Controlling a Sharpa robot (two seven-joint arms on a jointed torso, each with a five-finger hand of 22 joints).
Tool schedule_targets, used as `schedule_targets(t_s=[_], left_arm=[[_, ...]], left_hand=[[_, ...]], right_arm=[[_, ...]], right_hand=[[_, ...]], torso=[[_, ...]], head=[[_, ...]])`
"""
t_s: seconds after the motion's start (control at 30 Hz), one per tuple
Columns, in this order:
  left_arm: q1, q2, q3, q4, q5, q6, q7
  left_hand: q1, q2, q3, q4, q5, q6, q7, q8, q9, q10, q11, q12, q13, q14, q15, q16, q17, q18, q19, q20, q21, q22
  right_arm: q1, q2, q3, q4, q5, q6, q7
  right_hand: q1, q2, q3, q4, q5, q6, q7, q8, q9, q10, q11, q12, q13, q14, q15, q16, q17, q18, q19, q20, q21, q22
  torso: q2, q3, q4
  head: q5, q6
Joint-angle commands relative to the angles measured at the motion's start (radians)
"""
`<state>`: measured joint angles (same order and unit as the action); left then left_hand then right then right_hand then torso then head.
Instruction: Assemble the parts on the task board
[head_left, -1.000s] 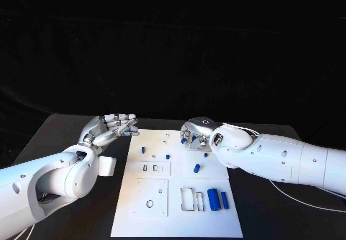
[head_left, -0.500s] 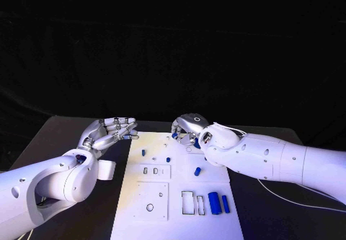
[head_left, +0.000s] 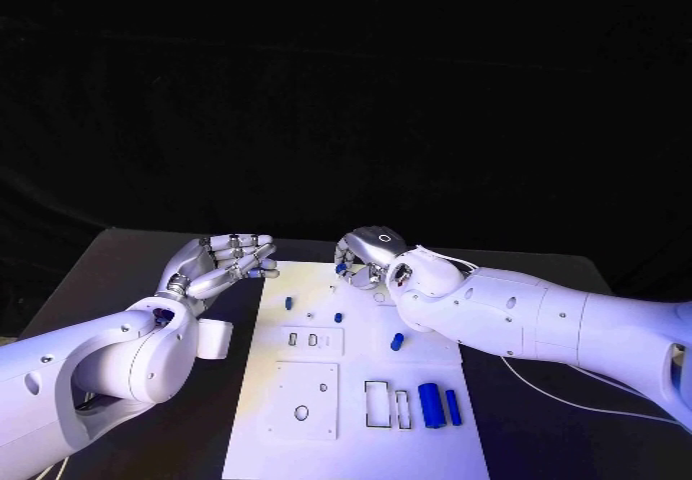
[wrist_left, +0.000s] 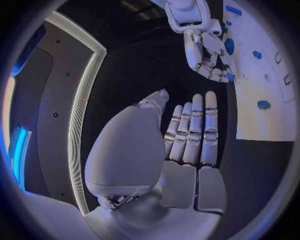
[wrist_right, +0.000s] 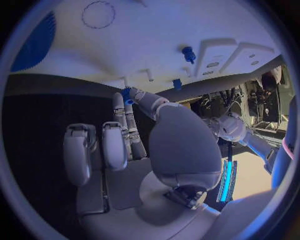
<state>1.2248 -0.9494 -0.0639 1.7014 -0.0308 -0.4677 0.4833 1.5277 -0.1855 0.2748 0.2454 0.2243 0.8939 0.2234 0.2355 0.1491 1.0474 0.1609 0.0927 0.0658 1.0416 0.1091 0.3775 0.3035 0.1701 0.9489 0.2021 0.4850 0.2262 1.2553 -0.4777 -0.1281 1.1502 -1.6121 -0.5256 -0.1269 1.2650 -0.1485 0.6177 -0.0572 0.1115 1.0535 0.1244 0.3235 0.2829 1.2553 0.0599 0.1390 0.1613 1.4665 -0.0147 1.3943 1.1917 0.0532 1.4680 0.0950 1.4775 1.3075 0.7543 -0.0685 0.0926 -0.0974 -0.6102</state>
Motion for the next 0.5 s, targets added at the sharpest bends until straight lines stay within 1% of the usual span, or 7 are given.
schedule_targets(t_s=[0.03, 0.17, 0.2, 0.3, 0.37, 0.47, 0.5], left_arm=[[0.002, 0.003, 0.001, 0.002, -0.001, 0.018, 0.005], [0.006, 0.002, 0.001, 0.005, -0.001, 0.017, 0.004], [0.008, 0.001, 0.001, 0.006, -0.001, 0.017, 0.004], [0.013, 0.0, 0.001, 0.008, -0.001, 0.016, 0.004], [0.015, 0.0, 0.001, 0.008, -0.001, 0.016, 0.004], [0.016, 0.0, 0.001, 0.009, -0.001, 0.016, 0.004], [0.017, 0.001, 0.001, 0.009, -0.001, 0.016, 0.004]], left_hand=[[0.001, -0.002, 0.002, -0.001, -0.004, -0.003, 0.003, -0.007, -0.001, -0.002, 0.007, -0.007, 0.001, -0.009, -0.001, -0.004, 0.002, 0.009, 0.004, -0.003, 0.004, 0.001], [0.001, -0.002, 0.002, -0.001, -0.004, -0.003, 0.003, -0.007, -0.001, -0.002, 0.007, -0.007, 0.001, -0.009, -0.001, -0.004, 0.002, 0.009, 0.004, -0.003, 0.004, 0.001], [0.001, -0.002, 0.002, -0.001, -0.004, -0.003, 0.003, -0.007, -0.001, -0.002, 0.007, -0.007, 0.001, -0.009, -0.001, -0.004, 0.002, 0.009, 0.004, -0.003, 0.004, 0.001], [0.001, -0.002, 0.002, -0.001, -0.004, -0.003, 0.003, -0.007, -0.001, -0.002, 0.007, -0.007, 0.001, -0.009, -0.001, -0.004, 0.002, 0.009, 0.004, -0.003, 0.004, 0.001], [0.001, -0.002, 0.002, -0.001, -0.004, -0.003, 0.003, -0.007, -0.001, -0.002, 0.007, -0.007, 0.001, -0.009, -0.001, -0.004, 0.002, 0.009, 0.004, -0.003, 0.004, 0.001], [0.001, -0.002, 0.002, -0.001, -0.004, -0.003, 0.003, -0.007, -0.001, -0.002, 0.007, -0.007, 0.001, -0.009, -0.001, -0.004, 0.002, 0.009, 0.004, -0.003, 0.004, 0.001], [0.001, -0.002, 0.002, -0.001, -0.004, -0.003, 0.003, -0.007, -0.001, -0.002, 0.007, -0.007, 0.001, -0.009, -0.001, -0.004, 0.002, 0.009, 0.004, -0.003, 0.004, 0.001]], right_arm=[[-0.004, 0.009, 0.0, -0.015, 0.004, 0.007, 0.015], [-0.006, 0.013, 0.0, -0.024, 0.005, 0.019, 0.018], [-0.007, 0.015, 0.0, -0.028, 0.005, 0.023, 0.019], [-0.007, 0.018, 0.0, -0.037, 0.005, 0.032, 0.022], [-0.008, 0.021, 0.0, -0.043, 0.006, 0.038, 0.023], [-0.01, 0.026, -0.001, -0.05, 0.006, 0.04, 0.026], [-0.011, 0.027, -0.001, -0.052, 0.006, 0.039, 0.026]], right_hand=[[0.004, 0.011, 0.002, 0.002, 0.004, -0.007, -0.001, 0.004, 0.06, -0.001, -0.003, -0.001, 0.0, 0.04, -0.004, 0.004, 0.001, -0.017, 0.005, -0.006, 0.006, 0.107], [0.001, 0.009, 0.001, 0.003, 0.006, -0.01, -0.001, 0.005, 0.062, -0.002, -0.003, -0.002, 0.001, 0.04, -0.003, 0.004, 0.0, -0.017, 0.005, -0.005, 0.006, 0.108], [0.001, 0.009, 0.001, 0.003, 0.006, -0.01, -0.001, 0.005, 0.062, -0.002, -0.003, -0.002, 0.001, 0.04, -0.003, 0.004, 0.0, -0.017, 0.005, -0.005, 0.006, 0.108], [-0.001, 0.007, 0.0, 0.003, 0.007, -0.011, -0.001, 0.006, 0.063, -0.003, -0.003, -0.002, 0.002, 0.04, -0.003, 0.005, 0.0, -0.017, 0.004, -0.005, 0.005, 0.107], [-0.001, 0.007, 0.0, 0.003, 0.007, -0.011, -0.001, 0.006, 0.063, -0.003, -0.003, -0.002, 0.002, 0.04, -0.003, 0.005, 0.0, -0.017, 0.004, -0.005, 0.005, 0.107], [-0.003, 0.005, -0.001, 0.004, 0.008, -0.013, -0.001, 0.006, 0.065, -0.004, -0.002, -0.003, 0.002, 0.04, -0.002, 0.005, 0.0, -0.017, 0.003, -0.005, 0.005, 0.106], [-0.004, 0.004, -0.001, 0.005, 0.008, -0.014, 0.0, 0.006, 0.065, -0.005, -0.002, -0.003, 0.003, 0.04, -0.002, 0.005, 0.0, -0.016, 0.002, -0.005, 0.004, 0.105]], torso=[[0.001, -0.001, 0.0005], [0.002, -0.0017, 0.002], [0.006, -0.0022, 0.0003], [0.007, -0.0035, 0.002], [0.008, -0.0034, 0.0016], [0.009, -0.0049, 0.0041], [0.008, -0.0045, 0.003]], head=[[0.003, -0.003], [0.002, -0.004], [0.004, 0.001], [0.004, -0.003], [0.003, -0.003], [0.002, -0.005], [0.002, -0.005]])
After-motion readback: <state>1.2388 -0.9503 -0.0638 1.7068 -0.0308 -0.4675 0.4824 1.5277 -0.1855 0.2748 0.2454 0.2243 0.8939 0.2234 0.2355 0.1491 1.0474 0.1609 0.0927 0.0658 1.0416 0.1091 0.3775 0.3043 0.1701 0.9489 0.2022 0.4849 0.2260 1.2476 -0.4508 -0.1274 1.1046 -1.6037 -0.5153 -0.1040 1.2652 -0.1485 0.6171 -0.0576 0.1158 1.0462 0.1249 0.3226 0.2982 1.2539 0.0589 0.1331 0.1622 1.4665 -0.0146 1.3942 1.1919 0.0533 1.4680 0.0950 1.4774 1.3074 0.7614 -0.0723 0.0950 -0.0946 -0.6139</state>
